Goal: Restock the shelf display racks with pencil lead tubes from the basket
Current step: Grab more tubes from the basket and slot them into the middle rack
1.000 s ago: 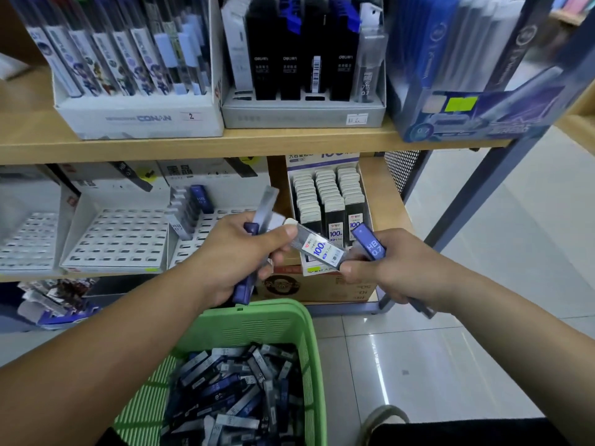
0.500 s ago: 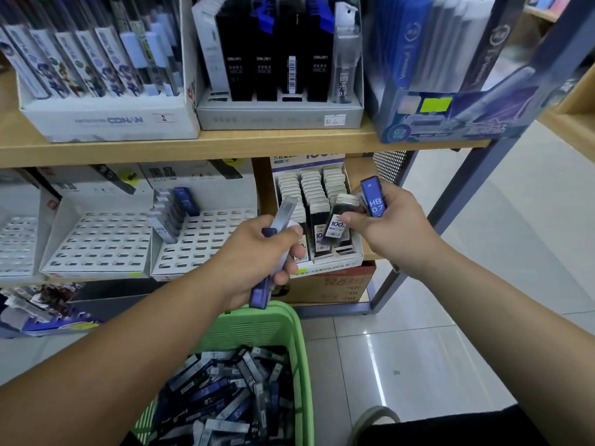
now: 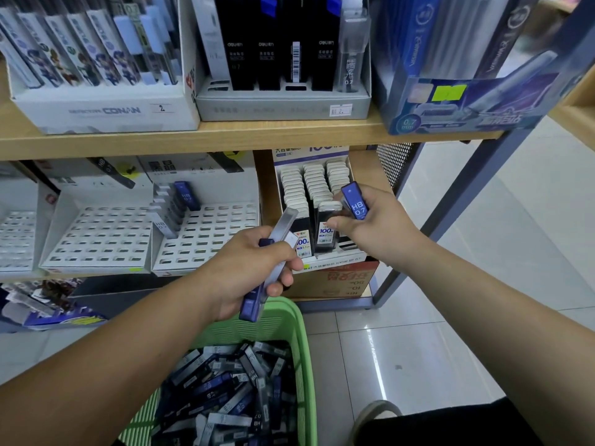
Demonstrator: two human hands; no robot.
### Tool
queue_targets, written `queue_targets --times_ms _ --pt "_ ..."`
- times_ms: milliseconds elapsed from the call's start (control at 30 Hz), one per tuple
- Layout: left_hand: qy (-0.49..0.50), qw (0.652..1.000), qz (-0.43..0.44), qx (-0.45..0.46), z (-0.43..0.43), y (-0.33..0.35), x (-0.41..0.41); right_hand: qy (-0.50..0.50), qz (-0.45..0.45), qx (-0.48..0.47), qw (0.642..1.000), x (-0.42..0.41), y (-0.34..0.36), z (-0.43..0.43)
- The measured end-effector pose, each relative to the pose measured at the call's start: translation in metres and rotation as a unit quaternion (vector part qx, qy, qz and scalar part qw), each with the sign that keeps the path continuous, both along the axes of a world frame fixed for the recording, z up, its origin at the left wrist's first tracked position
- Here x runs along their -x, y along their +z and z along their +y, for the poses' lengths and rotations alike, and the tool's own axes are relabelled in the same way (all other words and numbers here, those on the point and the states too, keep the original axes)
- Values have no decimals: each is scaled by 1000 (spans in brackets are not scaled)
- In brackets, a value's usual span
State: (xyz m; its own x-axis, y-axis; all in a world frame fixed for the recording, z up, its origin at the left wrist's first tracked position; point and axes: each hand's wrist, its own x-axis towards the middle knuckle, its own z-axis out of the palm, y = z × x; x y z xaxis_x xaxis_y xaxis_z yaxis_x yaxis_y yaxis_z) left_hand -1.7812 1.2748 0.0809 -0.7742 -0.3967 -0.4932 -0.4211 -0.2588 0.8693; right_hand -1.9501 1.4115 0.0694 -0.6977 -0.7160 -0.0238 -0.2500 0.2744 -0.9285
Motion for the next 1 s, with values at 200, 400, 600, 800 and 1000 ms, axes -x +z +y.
queue_targets --times_ms 200,400,600,800,1000 --pt "-2 1000 0 -5 0 -2 1 -5 17 -24 1000 4 0 -3" --pt "-3 1000 -4 1 -3 -6 1 15 7 -31 999 2 1 -5" --pt "-10 1000 8 8 -6 -9 -1 20 74 -66 995 1 -4 -6" --pt "-10 1000 13 -8 -3 -10 -4 -6 166 -117 979 4 -12 2" --pt "4 1000 9 -3 -4 -13 -4 0 227 -88 970 1 -13 4"
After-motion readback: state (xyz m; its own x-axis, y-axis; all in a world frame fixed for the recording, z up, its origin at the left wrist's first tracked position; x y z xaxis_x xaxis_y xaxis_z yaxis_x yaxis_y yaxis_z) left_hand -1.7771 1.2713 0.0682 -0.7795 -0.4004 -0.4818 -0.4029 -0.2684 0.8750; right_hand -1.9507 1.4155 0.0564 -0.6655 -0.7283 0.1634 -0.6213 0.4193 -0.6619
